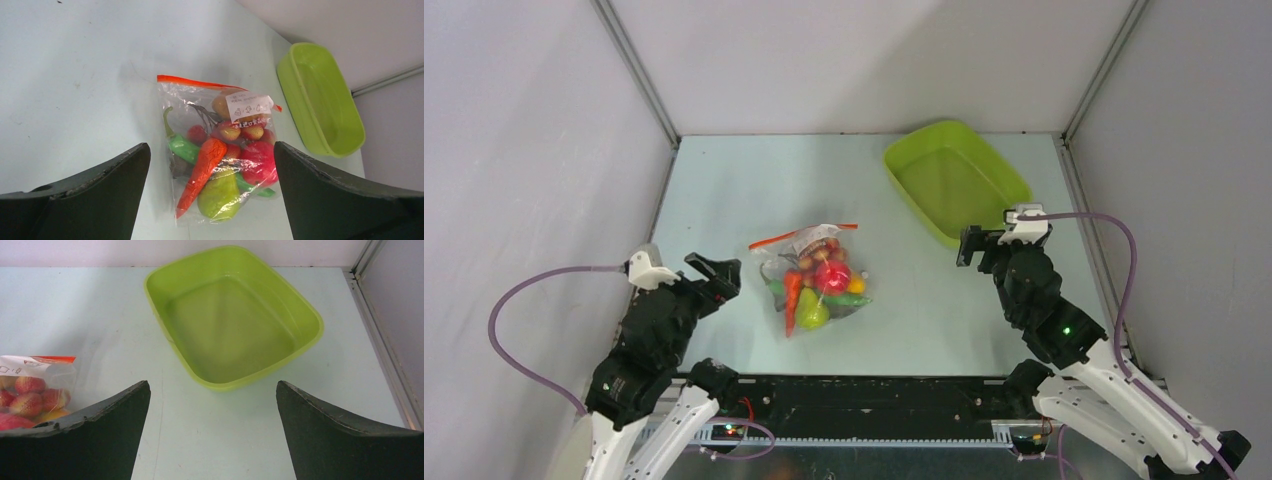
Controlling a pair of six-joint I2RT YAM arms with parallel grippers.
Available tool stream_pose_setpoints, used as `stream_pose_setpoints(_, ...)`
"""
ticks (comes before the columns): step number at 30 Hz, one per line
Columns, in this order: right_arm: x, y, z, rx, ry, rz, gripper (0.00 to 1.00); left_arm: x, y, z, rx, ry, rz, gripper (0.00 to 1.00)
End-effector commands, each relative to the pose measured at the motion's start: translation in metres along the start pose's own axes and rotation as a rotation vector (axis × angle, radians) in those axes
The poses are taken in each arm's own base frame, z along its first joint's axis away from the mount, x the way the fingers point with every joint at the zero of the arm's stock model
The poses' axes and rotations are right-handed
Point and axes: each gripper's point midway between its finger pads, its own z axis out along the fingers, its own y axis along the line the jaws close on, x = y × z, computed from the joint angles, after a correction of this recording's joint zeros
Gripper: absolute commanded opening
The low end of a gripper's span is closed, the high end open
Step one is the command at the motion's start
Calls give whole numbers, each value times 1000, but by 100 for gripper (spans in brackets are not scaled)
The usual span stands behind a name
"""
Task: Place the food in the zip-top bag and seal the zipper
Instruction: Reset both arms
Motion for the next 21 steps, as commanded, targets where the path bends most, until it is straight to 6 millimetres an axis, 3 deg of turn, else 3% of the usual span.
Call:
stream_pose_setpoints(1,-6,-1,0,-4,-23,5,99,5,-9,5,27,29,-22,100)
stream_pose_setpoints(8,-11,-10,-2,36,-42,39,100,12,-4,8,3,54,-9,100)
stream_pose_setpoints(14,-12,6,-3,-74,-59,57,99,13,-6,10,8,54,2,100)
stream_pose_setpoints(21,-17,2,-4,-61,-73,110,100,14,0,10,-16,58,20,100)
